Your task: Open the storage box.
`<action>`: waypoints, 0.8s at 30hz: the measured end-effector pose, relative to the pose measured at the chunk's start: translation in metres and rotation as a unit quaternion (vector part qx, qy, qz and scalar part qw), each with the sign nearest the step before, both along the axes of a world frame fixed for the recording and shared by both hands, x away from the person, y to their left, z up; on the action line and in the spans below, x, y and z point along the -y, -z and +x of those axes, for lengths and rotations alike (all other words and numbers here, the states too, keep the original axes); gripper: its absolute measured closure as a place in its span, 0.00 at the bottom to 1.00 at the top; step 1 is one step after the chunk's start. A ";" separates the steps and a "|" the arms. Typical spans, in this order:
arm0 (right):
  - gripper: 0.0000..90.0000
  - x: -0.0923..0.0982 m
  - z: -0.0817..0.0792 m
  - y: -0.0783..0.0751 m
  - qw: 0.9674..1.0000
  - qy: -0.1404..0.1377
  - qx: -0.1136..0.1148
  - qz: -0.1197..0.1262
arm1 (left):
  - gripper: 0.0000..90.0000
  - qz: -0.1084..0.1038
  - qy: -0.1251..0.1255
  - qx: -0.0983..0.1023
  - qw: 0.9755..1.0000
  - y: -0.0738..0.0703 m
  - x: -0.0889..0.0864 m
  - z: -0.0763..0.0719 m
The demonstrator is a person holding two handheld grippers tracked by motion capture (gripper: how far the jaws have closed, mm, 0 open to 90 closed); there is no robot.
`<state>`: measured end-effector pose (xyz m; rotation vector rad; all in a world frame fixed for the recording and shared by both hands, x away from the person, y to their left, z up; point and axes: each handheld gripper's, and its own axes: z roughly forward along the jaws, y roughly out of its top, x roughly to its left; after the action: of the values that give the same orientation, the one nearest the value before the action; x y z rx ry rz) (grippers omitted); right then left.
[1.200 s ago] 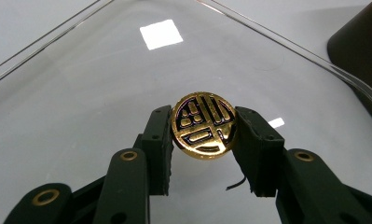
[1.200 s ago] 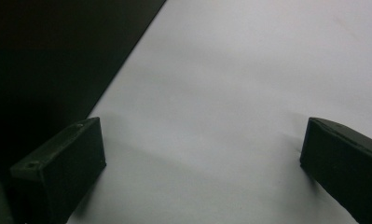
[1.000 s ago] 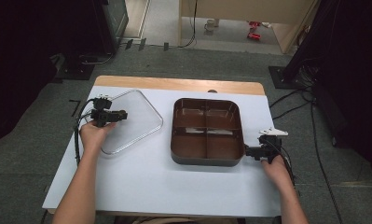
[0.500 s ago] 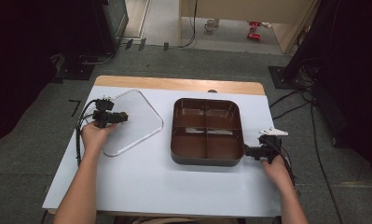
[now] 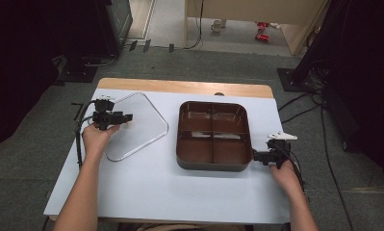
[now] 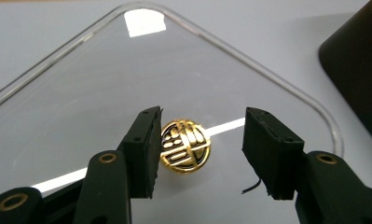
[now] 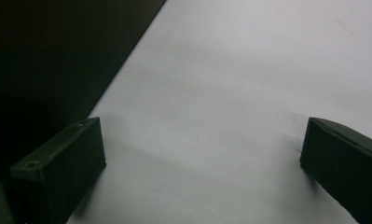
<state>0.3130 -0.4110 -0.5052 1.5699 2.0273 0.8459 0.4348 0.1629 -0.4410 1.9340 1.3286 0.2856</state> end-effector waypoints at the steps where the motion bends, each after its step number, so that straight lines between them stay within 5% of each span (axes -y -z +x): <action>1: 0.00 0.000 0.000 0.000 1.000 0.000 0.000 0.000 | 0.51 -0.004 0.002 0.003 1.000 -0.003 0.001 -0.001; 16: 0.00 0.000 0.000 0.000 1.000 0.000 0.000 0.000 | 0.42 -0.009 0.066 0.034 0.997 -0.017 0.040 -0.012; 24: 0.00 0.000 0.000 0.000 1.000 0.000 0.000 0.000 | 0.40 -0.021 0.083 0.015 0.996 -0.010 0.059 -0.012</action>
<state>0.3130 -0.4110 -0.5052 1.5698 2.0271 0.8462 0.4232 0.1034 -0.4312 1.9827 1.1373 0.2034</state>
